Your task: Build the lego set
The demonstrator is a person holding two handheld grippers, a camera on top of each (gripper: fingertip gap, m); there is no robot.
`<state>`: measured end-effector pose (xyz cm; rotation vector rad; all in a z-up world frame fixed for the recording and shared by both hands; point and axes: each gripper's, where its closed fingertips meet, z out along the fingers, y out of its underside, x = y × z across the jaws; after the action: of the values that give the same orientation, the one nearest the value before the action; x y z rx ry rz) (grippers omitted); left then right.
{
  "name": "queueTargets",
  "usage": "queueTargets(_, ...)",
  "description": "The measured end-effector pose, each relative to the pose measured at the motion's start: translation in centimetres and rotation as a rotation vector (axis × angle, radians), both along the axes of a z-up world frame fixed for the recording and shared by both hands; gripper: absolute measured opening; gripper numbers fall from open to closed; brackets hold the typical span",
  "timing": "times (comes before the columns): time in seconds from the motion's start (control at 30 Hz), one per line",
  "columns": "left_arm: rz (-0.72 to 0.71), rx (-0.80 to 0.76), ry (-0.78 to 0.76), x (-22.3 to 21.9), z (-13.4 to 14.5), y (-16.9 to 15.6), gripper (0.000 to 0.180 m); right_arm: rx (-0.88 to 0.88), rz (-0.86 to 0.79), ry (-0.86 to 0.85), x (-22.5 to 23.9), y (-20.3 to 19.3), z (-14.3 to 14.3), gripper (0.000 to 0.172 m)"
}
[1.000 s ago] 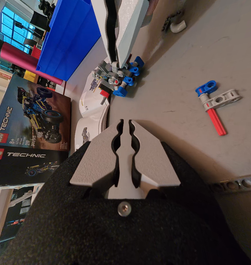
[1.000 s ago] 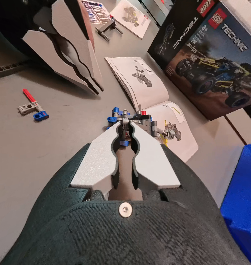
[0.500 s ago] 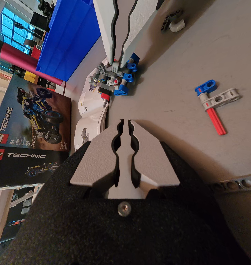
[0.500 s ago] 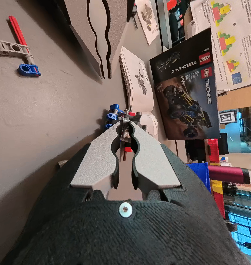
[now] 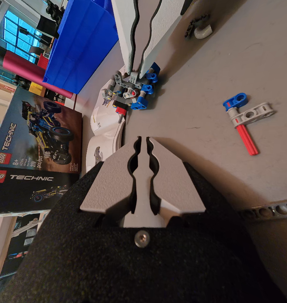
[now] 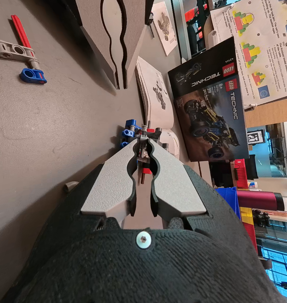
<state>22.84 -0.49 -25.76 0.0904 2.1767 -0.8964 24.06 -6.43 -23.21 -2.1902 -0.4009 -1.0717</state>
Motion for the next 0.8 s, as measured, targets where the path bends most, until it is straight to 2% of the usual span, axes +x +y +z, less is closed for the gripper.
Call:
queueTargets(0.17,-0.003,-0.051,-0.037,-0.1,1.3,-0.5,0.004,0.009,0.007,-0.003,0.0,0.1,0.0,0.006)
queueTargets(0.3,-0.032,-0.106,-0.138,-1.0,3.6,-2.1,0.006,0.027,0.016,-0.003,-0.1,0.2,0.0,0.011)
queueTargets(0.53,-0.059,-0.027,-0.277,-1.4,5.4,-4.8,0.008,0.06,0.018,0.019,-0.2,-1.2,1.1,0.022)
queueTargets(0.7,-0.053,0.075,-0.253,-0.3,5.0,-5.7,0.009,0.112,0.065,0.18,-0.4,-2.9,1.1,0.025)
queueTargets(0.8,-0.049,0.147,-0.255,0.1,4.1,-5.9,0.01,0.109,0.077,0.301,-0.3,-3.5,0.1,0.028)
